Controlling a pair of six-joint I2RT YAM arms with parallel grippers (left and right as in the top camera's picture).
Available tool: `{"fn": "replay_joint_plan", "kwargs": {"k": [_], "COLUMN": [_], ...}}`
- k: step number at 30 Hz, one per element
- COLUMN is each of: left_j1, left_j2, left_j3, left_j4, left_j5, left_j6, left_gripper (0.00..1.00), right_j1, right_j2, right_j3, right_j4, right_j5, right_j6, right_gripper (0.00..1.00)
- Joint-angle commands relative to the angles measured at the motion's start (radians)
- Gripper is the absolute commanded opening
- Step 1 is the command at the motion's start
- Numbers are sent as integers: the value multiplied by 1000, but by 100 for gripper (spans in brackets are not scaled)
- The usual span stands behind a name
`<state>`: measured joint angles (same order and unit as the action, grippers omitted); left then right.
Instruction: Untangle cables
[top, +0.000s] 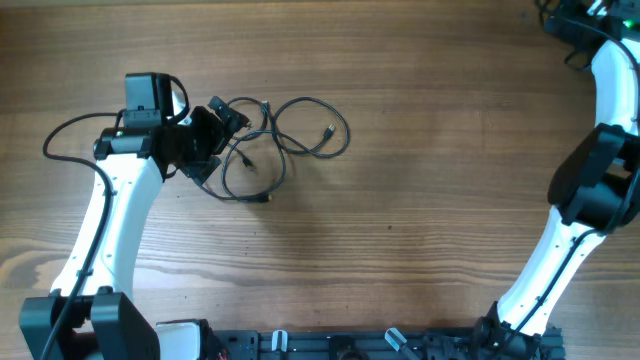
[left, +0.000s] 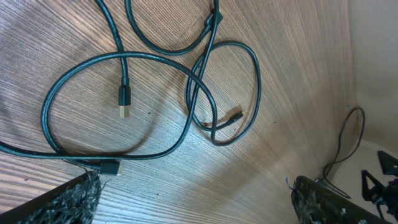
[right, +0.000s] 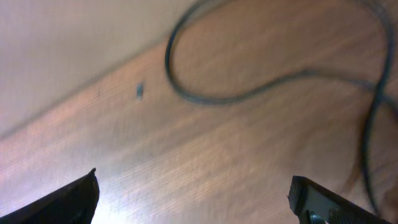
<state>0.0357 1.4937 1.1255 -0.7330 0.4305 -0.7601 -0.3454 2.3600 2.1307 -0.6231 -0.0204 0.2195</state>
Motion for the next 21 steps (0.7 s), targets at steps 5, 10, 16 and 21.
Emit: {"fn": "replay_joint_plan", "kwargs": {"k": [5,10,16,21], "left_j1": [1,1,1,1], "left_j2": [-22,-22,-22,-22], "left_j3": [11,11,11,11], "left_j4": [2,2,-71,-106], "left_j5": [-45,-126,-319,-422], "left_j6": [20,20,-110,-217], "left_gripper": [100,100,96,100], "right_j1": [6,89,281,467], "right_j2": [-122,-121,-120,-120], "right_j3": [3,1,1,-5], "right_j4": [-194,-314,-431,-475], "right_j5": [-497,-659,-654,-650], "right_j6": [18,-50,-87,-179], "right_gripper": [100,100,100,100]}}
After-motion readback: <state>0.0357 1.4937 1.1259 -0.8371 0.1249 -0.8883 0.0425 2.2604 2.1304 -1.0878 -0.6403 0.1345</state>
